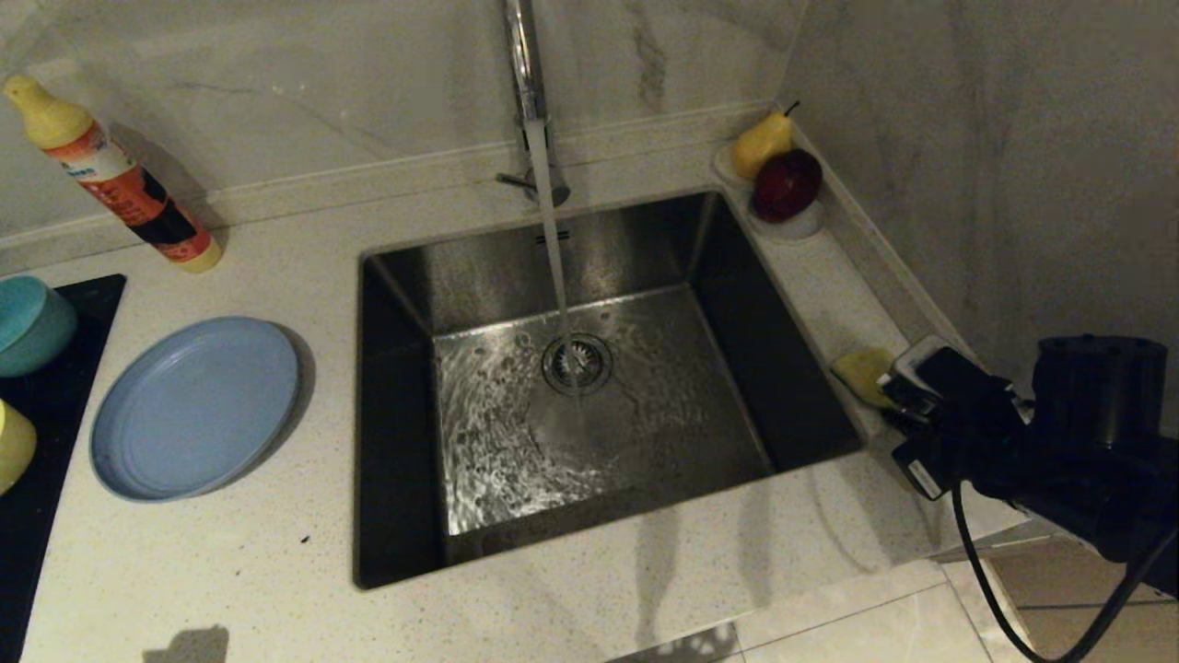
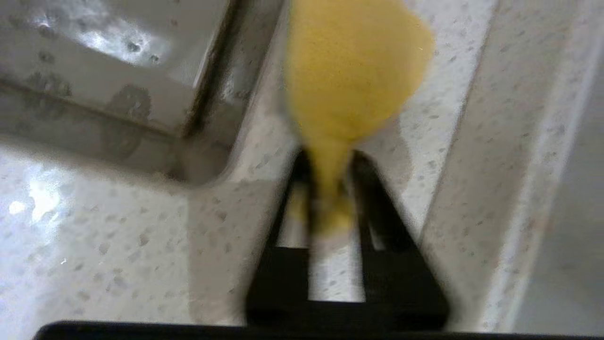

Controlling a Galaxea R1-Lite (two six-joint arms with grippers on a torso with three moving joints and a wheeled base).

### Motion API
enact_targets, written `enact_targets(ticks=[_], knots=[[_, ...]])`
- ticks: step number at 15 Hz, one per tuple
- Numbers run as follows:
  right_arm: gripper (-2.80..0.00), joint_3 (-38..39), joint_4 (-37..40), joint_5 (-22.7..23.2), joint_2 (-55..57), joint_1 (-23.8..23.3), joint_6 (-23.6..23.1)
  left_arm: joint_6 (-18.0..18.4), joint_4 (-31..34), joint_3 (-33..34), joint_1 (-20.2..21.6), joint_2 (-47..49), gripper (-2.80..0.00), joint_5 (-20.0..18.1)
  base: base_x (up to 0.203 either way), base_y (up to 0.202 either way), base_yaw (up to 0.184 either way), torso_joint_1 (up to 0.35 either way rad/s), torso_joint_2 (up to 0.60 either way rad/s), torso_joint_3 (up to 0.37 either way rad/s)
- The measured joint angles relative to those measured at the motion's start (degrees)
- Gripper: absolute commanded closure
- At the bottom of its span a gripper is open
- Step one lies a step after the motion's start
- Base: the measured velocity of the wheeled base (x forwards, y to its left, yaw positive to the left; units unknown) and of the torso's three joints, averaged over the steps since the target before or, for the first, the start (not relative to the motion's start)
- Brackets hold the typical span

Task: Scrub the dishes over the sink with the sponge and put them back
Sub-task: Put down the sponge

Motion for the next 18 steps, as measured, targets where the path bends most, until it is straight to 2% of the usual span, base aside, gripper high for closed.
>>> enact_targets(ticks=[18], knots=[[-2.8,-2.2,1.0,-3.6,-3.0,-0.6,-0.5,0.0,0.0,0.0,0.0,0.0,0.0,0.0,0.0,0.0,0.0,0.0,0.0,0.0]])
